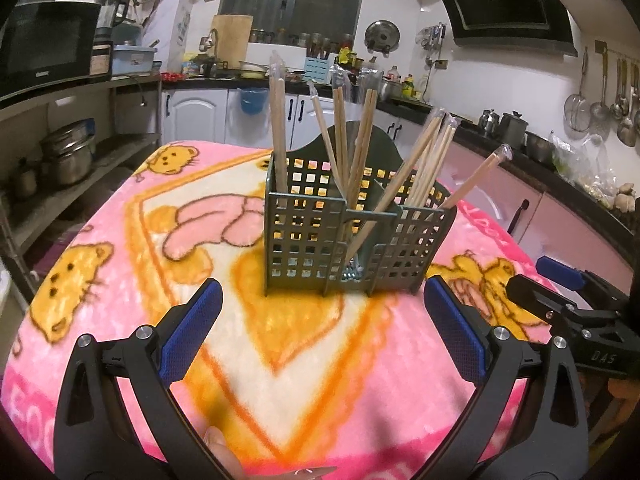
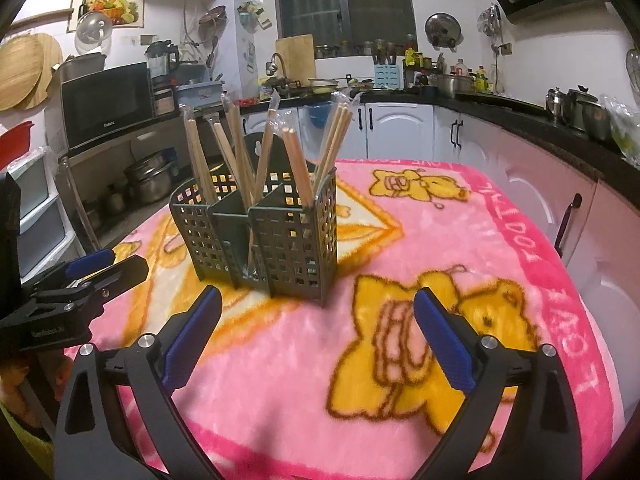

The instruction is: Organize utensils

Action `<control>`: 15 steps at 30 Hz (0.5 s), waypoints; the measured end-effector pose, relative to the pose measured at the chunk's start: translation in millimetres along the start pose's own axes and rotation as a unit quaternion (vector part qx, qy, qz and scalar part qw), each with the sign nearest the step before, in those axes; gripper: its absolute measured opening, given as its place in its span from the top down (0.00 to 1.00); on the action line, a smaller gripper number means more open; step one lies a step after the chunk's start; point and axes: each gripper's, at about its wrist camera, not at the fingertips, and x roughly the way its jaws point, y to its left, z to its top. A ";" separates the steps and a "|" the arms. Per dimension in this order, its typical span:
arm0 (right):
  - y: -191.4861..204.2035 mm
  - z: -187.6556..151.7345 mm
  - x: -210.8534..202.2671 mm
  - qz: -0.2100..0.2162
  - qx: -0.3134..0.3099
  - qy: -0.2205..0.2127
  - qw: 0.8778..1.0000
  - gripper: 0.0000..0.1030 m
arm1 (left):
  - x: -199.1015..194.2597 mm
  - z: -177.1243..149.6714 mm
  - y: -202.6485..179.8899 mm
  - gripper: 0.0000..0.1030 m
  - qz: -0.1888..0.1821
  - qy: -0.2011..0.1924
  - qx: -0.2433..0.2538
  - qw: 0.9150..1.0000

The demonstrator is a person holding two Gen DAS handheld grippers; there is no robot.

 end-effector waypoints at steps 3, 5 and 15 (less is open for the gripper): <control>-1.0 -3.7 -1.8 -0.003 0.005 -0.005 1.000 0.08 | -1.8 -3.6 -1.6 0.10 0.005 -0.003 0.004 1.000; -1.5 -5.7 -4.0 -0.005 0.007 -0.011 1.000 0.08 | -3.5 -6.1 -2.4 0.10 0.010 -0.007 0.009 1.000; 1.3 -20.5 -29.3 -0.021 -0.005 -0.098 0.995 0.06 | -15.4 -16.4 -10.2 0.10 0.020 -0.054 0.020 0.998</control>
